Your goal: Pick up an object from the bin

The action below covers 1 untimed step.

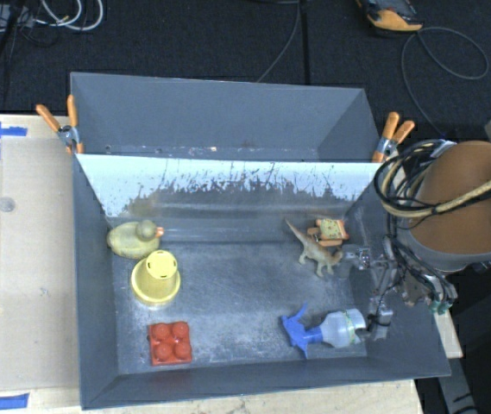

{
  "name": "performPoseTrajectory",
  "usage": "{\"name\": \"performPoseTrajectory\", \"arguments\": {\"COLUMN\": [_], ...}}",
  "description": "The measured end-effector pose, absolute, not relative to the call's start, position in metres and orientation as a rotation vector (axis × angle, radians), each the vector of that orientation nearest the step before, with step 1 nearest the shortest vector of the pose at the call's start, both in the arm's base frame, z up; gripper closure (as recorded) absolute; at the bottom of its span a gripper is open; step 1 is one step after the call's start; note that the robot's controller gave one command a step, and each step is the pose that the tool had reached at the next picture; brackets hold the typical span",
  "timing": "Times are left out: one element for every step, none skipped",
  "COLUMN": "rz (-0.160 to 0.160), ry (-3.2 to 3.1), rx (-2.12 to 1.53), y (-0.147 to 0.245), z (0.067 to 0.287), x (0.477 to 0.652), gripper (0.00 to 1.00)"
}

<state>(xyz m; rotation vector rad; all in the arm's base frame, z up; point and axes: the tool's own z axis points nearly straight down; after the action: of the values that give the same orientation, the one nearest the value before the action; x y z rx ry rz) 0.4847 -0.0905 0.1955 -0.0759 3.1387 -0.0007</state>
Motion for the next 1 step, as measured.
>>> {"name": "performPoseTrajectory", "arguments": {"rz": [0.005], "ry": [3.13], "rx": [-0.336], "y": [-0.0786], "z": [0.1422], "x": [0.475], "gripper": [0.0]}}
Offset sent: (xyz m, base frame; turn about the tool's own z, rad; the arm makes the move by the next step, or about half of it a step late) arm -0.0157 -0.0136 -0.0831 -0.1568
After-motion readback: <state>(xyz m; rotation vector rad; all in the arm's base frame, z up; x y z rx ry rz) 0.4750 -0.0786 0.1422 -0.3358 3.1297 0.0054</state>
